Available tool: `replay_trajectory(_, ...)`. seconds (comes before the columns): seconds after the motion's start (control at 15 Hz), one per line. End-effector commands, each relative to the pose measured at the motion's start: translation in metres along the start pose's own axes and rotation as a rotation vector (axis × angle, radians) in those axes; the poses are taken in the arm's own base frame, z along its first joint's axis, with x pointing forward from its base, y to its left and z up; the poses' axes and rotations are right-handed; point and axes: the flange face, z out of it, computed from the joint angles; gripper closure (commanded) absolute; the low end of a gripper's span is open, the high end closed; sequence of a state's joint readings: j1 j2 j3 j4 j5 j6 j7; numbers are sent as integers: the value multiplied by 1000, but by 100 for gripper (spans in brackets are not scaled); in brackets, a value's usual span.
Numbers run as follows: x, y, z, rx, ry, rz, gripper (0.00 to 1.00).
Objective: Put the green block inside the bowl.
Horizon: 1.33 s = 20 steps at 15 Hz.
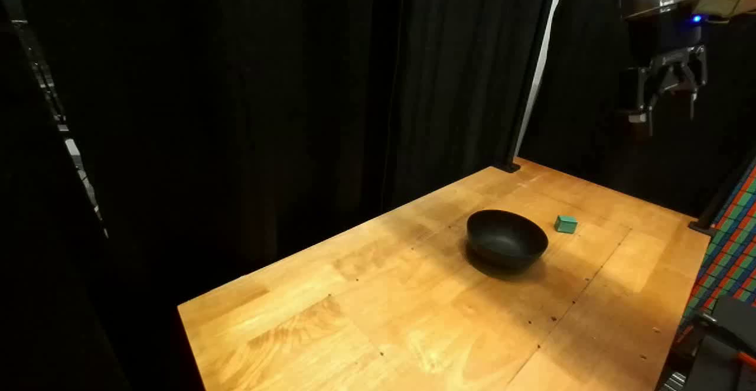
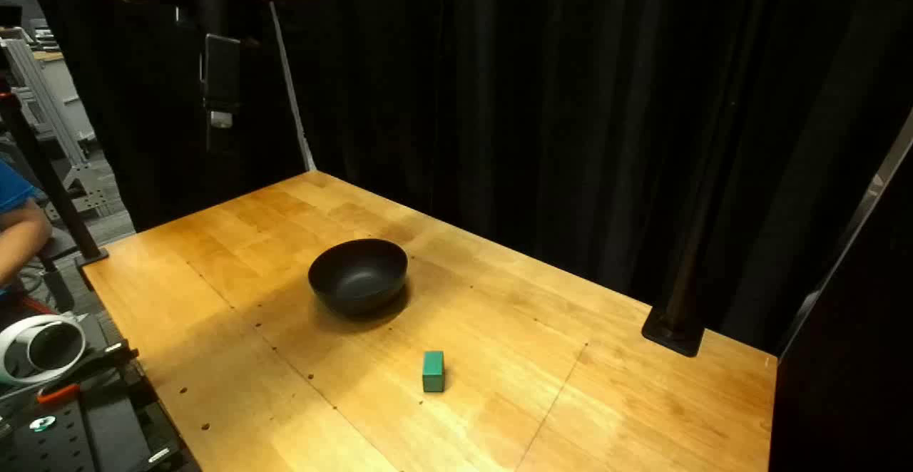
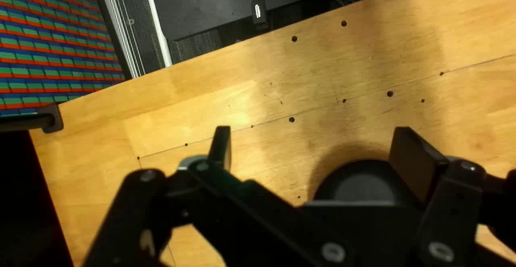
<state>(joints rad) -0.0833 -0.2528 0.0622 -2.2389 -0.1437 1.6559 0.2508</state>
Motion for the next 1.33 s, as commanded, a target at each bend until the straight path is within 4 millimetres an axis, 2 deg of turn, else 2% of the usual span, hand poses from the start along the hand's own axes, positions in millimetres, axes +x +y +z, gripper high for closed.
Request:
replay_trajectory(0.0, 0, 0, -2, 1, 3, 0, 0)
replay_trajectory(0.2, 0, 1, -5, 2, 9, 1, 0)
replay_trajectory(0.27, 8, -5, 1, -10, 23, 27, 0)
replay_trajectory(0.47, 71, -7, 35, 44, 105, 224, 0)
replay_trajectory(0.67, 131, 5, 74, 78, 163, 387, 0)
replay_trajectory(0.8, 170, 26, 105, 64, 165, 499, 0)
replay_trajectory(0.93, 200, 54, 131, 59, 128, 602, 0)
replay_trajectory(1.13, 230, 95, 176, 87, 25, 696, 0)
replay_trajectory(1.27, 245, 111, 201, 120, -19, 756, 0)
